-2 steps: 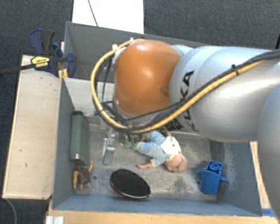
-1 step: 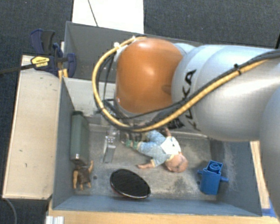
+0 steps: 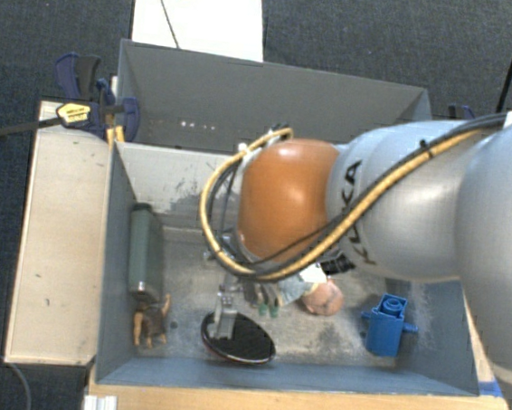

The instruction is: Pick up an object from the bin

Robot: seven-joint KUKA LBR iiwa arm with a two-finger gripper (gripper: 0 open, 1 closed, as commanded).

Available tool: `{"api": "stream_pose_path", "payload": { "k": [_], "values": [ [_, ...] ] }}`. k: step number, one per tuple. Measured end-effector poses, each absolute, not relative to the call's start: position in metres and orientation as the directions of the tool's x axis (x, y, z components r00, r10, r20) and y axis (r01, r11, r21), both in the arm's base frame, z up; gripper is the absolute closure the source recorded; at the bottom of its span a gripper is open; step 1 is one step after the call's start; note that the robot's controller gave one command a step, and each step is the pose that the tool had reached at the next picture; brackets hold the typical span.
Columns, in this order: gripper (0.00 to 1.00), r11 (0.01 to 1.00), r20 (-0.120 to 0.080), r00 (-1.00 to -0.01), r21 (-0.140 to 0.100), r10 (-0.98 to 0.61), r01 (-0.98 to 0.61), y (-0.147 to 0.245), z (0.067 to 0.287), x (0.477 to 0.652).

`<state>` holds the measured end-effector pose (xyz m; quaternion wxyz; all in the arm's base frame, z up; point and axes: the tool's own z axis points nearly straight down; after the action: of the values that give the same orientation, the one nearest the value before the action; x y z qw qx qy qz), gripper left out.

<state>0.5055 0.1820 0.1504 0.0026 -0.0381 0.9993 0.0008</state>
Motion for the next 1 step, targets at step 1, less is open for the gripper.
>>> {"api": "stream_pose_path", "payload": {
  "k": [1],
  "values": [
    [0.0, 0.913, -0.001, -0.913, 0.001, -0.407, -0.407, 0.1489, 0.1502, 0.4923]
  ]
}}
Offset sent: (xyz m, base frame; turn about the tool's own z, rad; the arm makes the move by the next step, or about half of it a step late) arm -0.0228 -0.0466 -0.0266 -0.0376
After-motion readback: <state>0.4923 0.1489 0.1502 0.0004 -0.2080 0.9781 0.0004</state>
